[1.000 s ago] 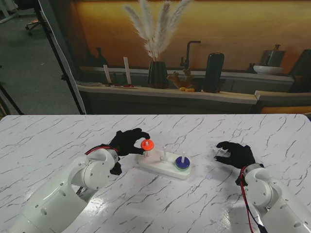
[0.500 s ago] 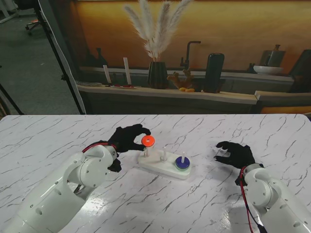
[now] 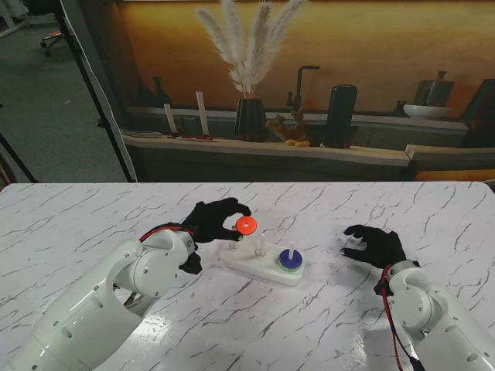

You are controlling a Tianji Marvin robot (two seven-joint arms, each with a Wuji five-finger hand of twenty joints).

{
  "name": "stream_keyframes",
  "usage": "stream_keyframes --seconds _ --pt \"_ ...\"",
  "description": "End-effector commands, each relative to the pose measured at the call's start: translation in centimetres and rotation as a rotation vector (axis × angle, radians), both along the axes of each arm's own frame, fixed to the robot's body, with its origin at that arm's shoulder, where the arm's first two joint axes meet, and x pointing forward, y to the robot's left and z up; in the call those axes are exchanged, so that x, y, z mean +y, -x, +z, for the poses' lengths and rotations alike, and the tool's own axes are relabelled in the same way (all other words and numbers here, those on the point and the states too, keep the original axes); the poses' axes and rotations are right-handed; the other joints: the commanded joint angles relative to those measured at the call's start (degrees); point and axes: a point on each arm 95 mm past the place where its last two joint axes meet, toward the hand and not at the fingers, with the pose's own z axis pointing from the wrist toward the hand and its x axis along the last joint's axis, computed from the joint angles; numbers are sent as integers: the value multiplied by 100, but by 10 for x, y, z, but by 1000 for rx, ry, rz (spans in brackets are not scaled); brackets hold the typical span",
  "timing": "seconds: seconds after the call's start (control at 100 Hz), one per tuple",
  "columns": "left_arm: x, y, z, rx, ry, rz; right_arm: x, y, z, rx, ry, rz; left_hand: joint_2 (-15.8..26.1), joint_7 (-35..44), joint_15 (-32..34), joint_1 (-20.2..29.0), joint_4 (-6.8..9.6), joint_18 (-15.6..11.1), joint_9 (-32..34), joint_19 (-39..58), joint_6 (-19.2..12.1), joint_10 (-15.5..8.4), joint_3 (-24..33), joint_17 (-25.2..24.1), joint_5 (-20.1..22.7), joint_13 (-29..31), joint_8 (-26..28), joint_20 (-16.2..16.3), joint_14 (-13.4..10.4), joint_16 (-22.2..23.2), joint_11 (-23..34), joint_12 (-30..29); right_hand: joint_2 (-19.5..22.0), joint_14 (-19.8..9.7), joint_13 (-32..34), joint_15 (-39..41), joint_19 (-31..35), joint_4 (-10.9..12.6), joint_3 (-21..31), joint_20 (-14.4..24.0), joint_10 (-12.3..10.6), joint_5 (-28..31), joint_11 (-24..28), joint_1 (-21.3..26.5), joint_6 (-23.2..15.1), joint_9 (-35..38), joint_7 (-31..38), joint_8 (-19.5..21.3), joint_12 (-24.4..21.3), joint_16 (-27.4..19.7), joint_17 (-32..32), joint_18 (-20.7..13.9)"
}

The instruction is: Move the three rings of the Hanoi Tower from the left rod to the right rod

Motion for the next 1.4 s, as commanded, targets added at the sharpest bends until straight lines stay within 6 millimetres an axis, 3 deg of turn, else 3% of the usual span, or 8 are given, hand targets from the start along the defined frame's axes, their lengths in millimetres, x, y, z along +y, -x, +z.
stream_keyframes --seconds 0.0,0.6,1.39 --pt "-10 3 0 13 16 -36 4 7 -10 25 -8 2 326 224 51 389 32 258 104 183 -57 46 249 -35 284 65 217 -50 87 58 -5 37 -81 253 108 153 119 186 88 24 2 122 95 58 61 86 89 67 18 54 -72 563" --pt "-45 2 6 31 61 -120 3 9 -11 28 -13 -4 301 231 56 408 36 264 127 186 -67 35 254 -20 328 79 202 -51 76 61 -3 42 -89 249 107 154 118 185 93 24 0 124 99 64 44 88 93 68 19 54 -74 561" --pt "-70 5 -1 77 84 -169 2 11 -13 36 -11 -10 274 286 54 419 32 247 120 179 -40 29 254 -25 350 73 212 -50 81 62 4 44 -92 251 103 153 122 184 100 25 -1 125 99 71 54 88 97 69 19 53 -68 565"
